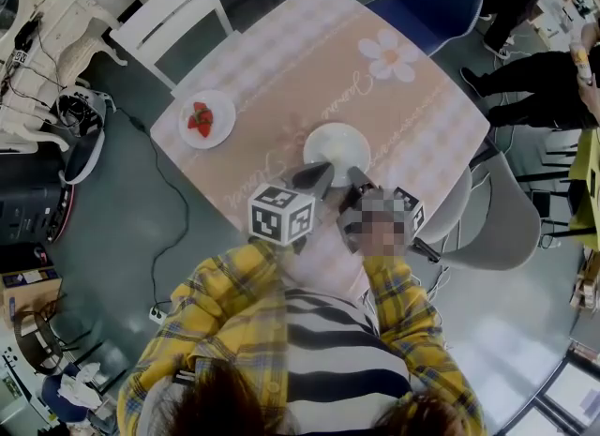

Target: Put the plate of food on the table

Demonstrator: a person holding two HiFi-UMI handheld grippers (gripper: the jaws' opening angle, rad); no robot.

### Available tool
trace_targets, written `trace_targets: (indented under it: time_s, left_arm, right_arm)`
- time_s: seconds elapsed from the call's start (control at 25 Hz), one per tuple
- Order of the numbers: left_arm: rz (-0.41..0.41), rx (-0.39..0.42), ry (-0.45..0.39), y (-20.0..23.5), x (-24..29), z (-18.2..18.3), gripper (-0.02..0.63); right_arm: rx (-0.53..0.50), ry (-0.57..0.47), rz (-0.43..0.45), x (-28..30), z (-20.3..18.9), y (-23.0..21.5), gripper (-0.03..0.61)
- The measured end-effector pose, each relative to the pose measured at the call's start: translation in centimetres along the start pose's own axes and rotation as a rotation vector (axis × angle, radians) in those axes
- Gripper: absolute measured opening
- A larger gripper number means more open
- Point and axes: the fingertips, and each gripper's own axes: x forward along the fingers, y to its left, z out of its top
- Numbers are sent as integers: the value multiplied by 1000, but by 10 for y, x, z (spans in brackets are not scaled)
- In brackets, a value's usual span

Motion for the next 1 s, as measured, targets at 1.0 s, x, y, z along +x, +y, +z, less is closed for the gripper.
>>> trace_targets:
  time_s: [1.0]
  left_arm:
    - [-2,5,-6,-16,-4,-9,0]
  right_arm:
    - [-54,-21,-106,-24,6,-3,75]
